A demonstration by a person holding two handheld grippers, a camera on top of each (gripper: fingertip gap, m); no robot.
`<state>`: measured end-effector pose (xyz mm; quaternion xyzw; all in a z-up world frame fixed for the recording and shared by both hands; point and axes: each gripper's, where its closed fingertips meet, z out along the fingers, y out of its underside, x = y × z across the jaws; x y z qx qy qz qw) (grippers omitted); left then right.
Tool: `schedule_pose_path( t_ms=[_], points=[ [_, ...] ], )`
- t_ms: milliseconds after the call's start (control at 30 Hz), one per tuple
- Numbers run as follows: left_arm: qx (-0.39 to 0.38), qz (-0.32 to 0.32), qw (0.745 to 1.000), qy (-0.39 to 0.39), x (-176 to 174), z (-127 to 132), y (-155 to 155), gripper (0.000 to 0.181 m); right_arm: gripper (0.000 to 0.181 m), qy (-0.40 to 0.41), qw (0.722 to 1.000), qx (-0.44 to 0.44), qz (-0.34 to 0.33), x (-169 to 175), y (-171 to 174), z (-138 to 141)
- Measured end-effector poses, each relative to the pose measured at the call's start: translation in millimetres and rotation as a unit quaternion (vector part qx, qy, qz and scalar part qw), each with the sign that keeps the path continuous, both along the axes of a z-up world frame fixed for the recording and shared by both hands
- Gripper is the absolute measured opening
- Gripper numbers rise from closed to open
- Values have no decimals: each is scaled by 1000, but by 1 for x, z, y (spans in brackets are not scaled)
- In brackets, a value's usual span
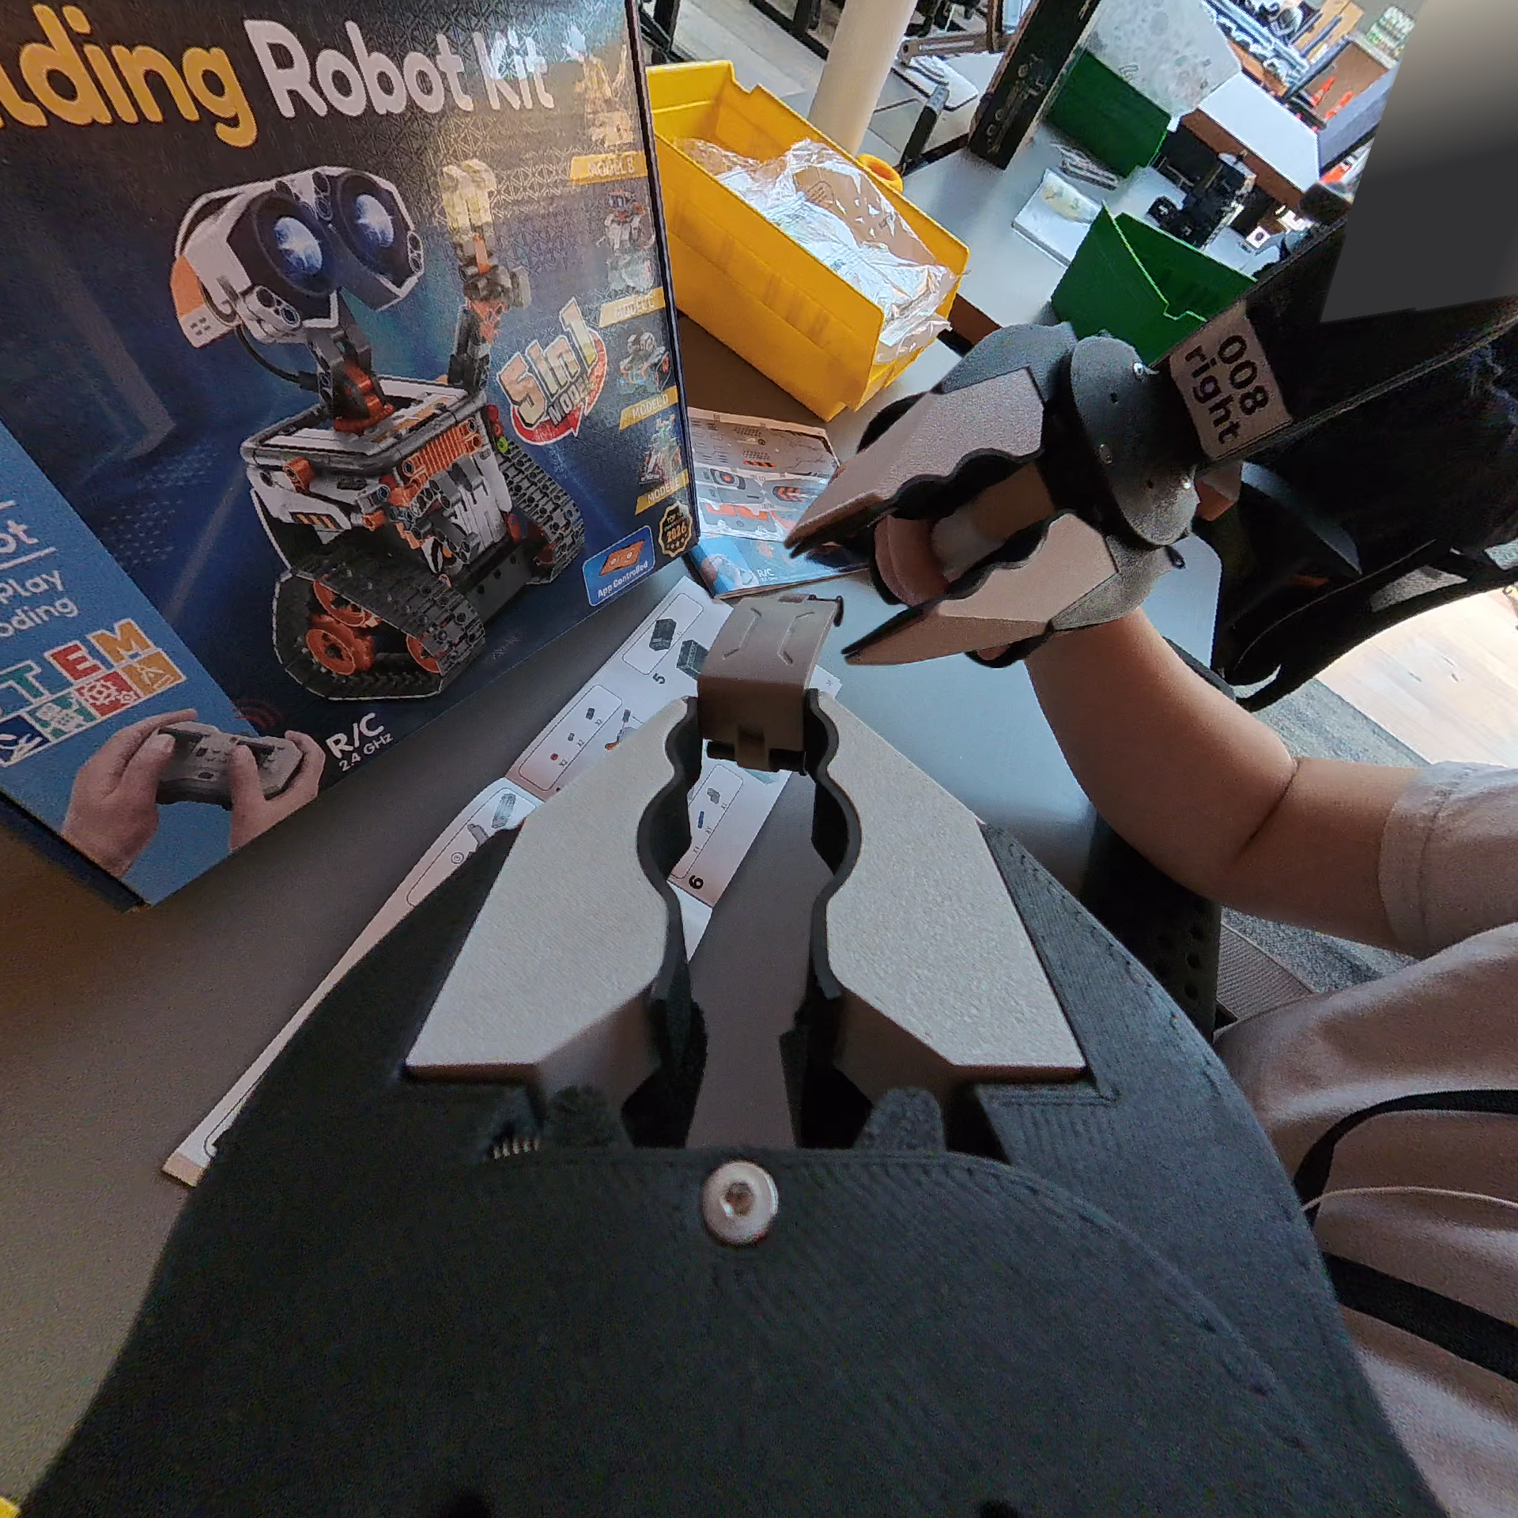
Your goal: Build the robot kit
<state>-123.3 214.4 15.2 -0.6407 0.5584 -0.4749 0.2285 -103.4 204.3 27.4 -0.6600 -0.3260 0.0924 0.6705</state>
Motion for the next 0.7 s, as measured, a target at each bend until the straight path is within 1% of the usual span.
schedule_pose_path(
  t_ms=[100,267,333,400,533,633,700],
  points=[
    [1,-4,1000,2,0,-1,-1,23,25,23,1000,8,9,-4,-2,8],
    [27,-20,999,7,-2,0,-8,23,27,107,991,-43,68,-11,-8,9],
    [37,-32,999,6,-3,1,-13,23,27,126,987,-58,85,-12,-10,9],
    [41,-46,998,5,-4,2,-19,23,27,138,985,-57,89,-10,-10,10],
    [50,-46,998,12,-4,1,-19,23,21,139,983,-69,97,-12,-11,8],
    [48,-50,997,15,-5,-1,-21,23,22,133,984,-65,96,-14,-11,8],
    [48,-52,997,13,-4,1,-22,23,27,142,983,-61,102,-16,-12,12]
  ],
)
